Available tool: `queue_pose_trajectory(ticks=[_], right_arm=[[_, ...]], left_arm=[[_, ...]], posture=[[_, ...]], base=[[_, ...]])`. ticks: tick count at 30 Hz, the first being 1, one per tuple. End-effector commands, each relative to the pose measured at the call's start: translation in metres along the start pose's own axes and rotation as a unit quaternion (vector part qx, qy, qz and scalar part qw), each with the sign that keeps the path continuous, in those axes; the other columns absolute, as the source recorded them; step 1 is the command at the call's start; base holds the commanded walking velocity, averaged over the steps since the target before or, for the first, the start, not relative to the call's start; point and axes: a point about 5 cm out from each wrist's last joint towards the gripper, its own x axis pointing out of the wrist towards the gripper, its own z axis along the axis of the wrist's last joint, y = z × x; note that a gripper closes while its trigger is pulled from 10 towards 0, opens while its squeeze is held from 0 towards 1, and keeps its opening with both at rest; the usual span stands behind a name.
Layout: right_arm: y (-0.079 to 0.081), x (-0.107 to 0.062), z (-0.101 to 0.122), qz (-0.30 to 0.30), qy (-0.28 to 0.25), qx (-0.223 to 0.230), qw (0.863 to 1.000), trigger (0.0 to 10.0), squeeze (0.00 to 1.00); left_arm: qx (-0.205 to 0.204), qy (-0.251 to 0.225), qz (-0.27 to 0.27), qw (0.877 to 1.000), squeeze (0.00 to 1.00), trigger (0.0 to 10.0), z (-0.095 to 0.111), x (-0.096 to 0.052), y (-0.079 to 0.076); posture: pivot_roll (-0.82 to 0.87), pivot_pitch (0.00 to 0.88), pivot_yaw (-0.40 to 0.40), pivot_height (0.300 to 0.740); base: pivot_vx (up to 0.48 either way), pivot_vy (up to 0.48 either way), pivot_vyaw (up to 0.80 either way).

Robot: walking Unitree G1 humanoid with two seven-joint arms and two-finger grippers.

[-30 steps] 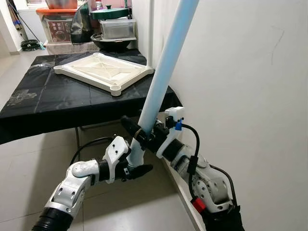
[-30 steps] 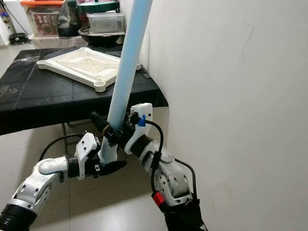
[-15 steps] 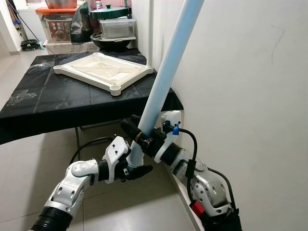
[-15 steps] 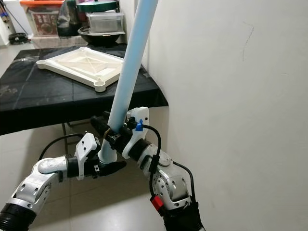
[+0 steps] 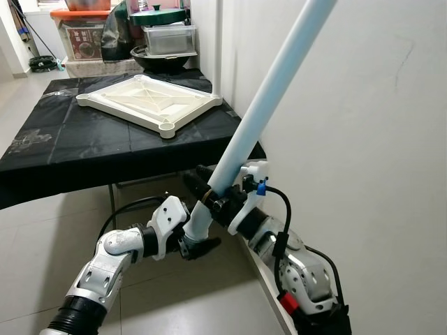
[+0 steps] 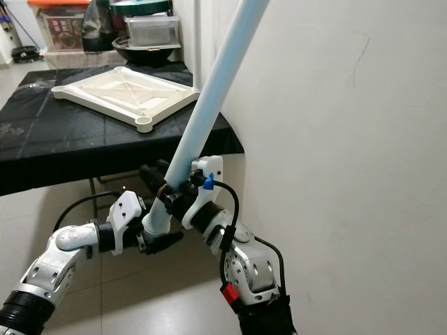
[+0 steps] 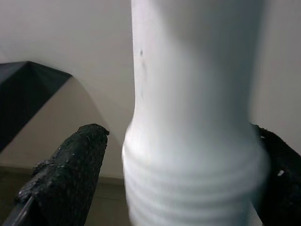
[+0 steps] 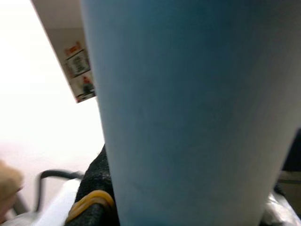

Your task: Building children table

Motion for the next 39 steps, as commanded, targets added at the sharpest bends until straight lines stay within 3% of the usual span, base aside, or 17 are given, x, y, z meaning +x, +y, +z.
queue_pose_trajectory(ticks=[1, 5, 10, 14, 16, 17, 18, 19, 23, 28, 33, 37, 39], right_arm=[[-0.009, -0.001, 0.004, -0.025, -0.009, -0.017, 1.000, 0.0, 0.00], [-0.029, -0.004, 0.010, -0.092, -0.021, -0.043, 0.995, 0.0, 0.00], [-0.036, -0.006, 0.012, -0.121, -0.019, -0.067, 0.990, 0.0, 0.00], [-0.050, -0.010, 0.016, -0.181, -0.020, -0.085, 0.980, 0.0, 0.00], [-0.058, -0.014, 0.017, -0.210, -0.014, -0.089, 0.974, 0.0, 0.00], [-0.058, -0.014, 0.017, -0.210, -0.014, -0.089, 0.974, 0.0, 0.00], [-0.061, -0.016, 0.017, -0.217, -0.007, -0.097, 0.971, 3.3, 0.00], [-0.062, -0.018, 0.017, -0.223, 0.001, -0.108, 0.969, 10.0, 0.00], [-0.064, -0.022, 0.018, -0.233, 0.009, -0.130, 0.964, 10.0, 0.00], [-0.059, -0.037, 0.026, -0.225, 0.000, -0.191, 0.955, 10.0, 0.00], [-0.052, -0.067, 0.016, -0.217, 0.032, -0.244, 0.945, 10.0, 0.00], [-0.050, -0.078, 0.010, -0.212, 0.050, -0.263, 0.940, 10.0, 0.00], [-0.048, -0.097, 0.003, -0.215, 0.076, -0.269, 0.936, 10.0, 0.00]], left_arm=[[0.000, -0.014, 0.007, 1.000, 1.00, 10.0, 0.004, -0.004, 0.000], [-0.006, -0.034, 0.029, 0.999, 1.00, 10.0, 0.008, -0.009, -0.003], [-0.019, -0.041, 0.061, 0.997, 1.00, 10.0, 0.008, -0.011, -0.002], [-0.032, -0.034, 0.122, 0.991, 1.00, 10.0, -0.001, -0.014, -0.008], [-0.031, -0.015, 0.189, 0.981, 1.00, 10.0, -0.008, -0.019, -0.002], [-0.031, -0.015, 0.189, 0.981, 1.00, 10.0, -0.008, -0.019, -0.002], [-0.026, -0.001, 0.226, 0.974, 0.57, 10.0, -0.010, -0.022, 0.005], [-0.021, 0.008, 0.247, 0.969, 0.00, 10.0, -0.012, -0.026, 0.010], [-0.016, 0.014, 0.257, 0.966, 0.00, 10.0, -0.012, -0.034, 0.018], [-0.032, 0.010, 0.293, 0.955, 0.00, 10.0, -0.010, -0.049, 0.022], [-0.059, -0.005, 0.331, 0.942, 0.00, 10.0, -0.009, -0.052, 0.001], [-0.071, -0.004, 0.347, 0.935, 0.00, 10.0, -0.010, -0.053, -0.006], [-0.081, -0.003, 0.356, 0.931, 0.00, 10.0, -0.010, -0.056, -0.021]], posture=[[0.03, 0.000, -0.023, 0.740], [0.04, 0.000, -0.028, 0.740], [0.04, 0.000, -0.027, 0.740], [0.04, 0.000, -0.032, 0.740], [0.04, 0.000, -0.037, 0.740], [0.04, 0.000, -0.037, 0.740], [0.04, 0.000, -0.044, 0.740], [0.04, 0.000, -0.046, 0.740], [0.03, 0.000, -0.047, 0.740], [0.02, 0.000, -0.041, 0.740], [0.03, 0.000, -0.053, 0.740], [0.03, 0.000, -0.053, 0.740], [0.04, 0.000, -0.064, 0.740]], base=[[0.000, 0.000, 0.00], [0.000, 0.000, 0.00], [0.000, 0.000, 0.00], [0.000, 0.000, 0.00], [0.000, 0.000, 0.00], [0.000, 0.000, 0.00], [0.000, 0.000, 0.00], [0.000, 0.000, 0.00], [0.000, 0.000, 0.00], [0.000, 0.000, 0.00], [0.000, 0.000, 0.00], [0.000, 0.000, 0.00], [0.000, 0.000, 0.00]])
